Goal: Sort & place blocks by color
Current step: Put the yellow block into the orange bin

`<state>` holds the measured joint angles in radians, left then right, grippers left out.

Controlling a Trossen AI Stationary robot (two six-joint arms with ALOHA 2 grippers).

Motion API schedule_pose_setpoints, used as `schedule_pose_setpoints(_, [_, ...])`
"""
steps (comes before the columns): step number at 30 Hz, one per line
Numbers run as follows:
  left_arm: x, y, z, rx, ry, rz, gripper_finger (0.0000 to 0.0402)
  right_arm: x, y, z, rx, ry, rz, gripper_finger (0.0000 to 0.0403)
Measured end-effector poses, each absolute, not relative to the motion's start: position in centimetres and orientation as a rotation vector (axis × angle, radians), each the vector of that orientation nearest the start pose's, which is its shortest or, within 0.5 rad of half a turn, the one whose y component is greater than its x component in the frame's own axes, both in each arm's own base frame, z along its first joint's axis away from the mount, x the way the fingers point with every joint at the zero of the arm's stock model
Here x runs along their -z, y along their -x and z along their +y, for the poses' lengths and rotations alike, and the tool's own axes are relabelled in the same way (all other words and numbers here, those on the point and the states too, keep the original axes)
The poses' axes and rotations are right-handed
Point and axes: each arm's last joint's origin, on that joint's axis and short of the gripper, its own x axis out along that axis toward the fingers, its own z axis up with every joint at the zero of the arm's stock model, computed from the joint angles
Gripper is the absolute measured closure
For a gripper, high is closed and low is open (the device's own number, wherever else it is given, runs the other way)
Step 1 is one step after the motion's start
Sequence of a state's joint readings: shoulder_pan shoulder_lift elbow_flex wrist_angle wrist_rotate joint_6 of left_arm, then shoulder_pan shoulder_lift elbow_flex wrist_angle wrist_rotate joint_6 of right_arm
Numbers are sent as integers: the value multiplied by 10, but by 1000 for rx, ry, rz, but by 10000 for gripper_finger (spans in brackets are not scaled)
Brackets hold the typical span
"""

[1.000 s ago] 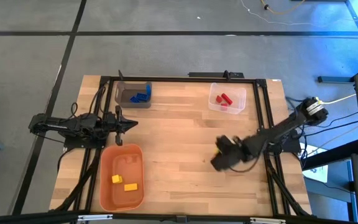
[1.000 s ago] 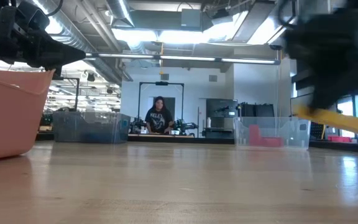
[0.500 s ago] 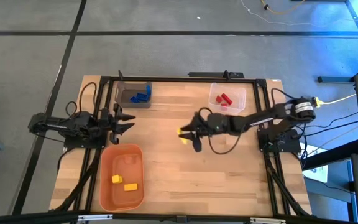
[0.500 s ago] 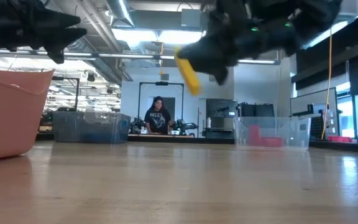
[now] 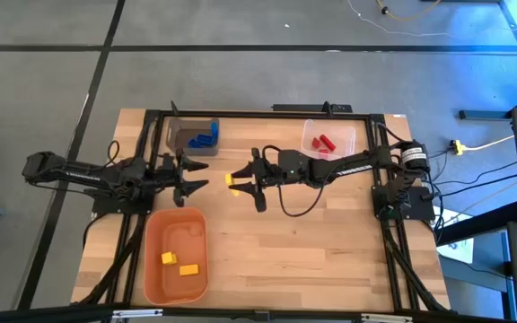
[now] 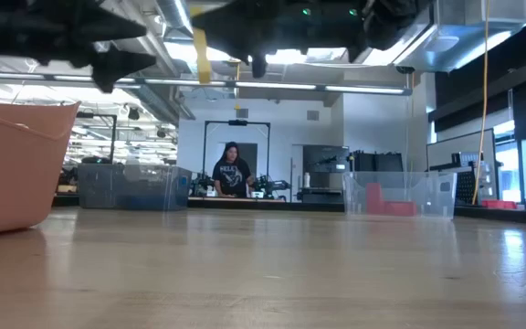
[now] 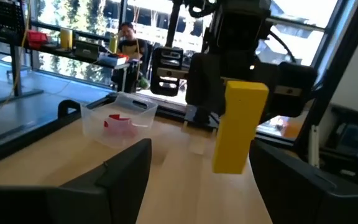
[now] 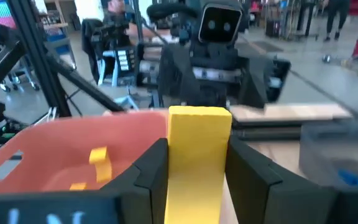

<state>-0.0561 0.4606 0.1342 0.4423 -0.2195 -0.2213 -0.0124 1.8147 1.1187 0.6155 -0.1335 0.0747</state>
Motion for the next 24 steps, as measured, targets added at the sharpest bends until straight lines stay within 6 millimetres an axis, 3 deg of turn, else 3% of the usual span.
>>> schedule_pose_setpoints(7, [-232,-157,-1,-107,155,-61,138,-256,-415,-10,-101,-60,22,279])
schedule_pose_setpoints(15, [-228,-181,-1,-83,158,-74,138,-260,-415,-12,-99,-46,-20,279])
schedule_pose_setpoints(24, [-224,-194,-3,-42,161,-122,139,-263,-415,-12,-100,-45,-56,279])
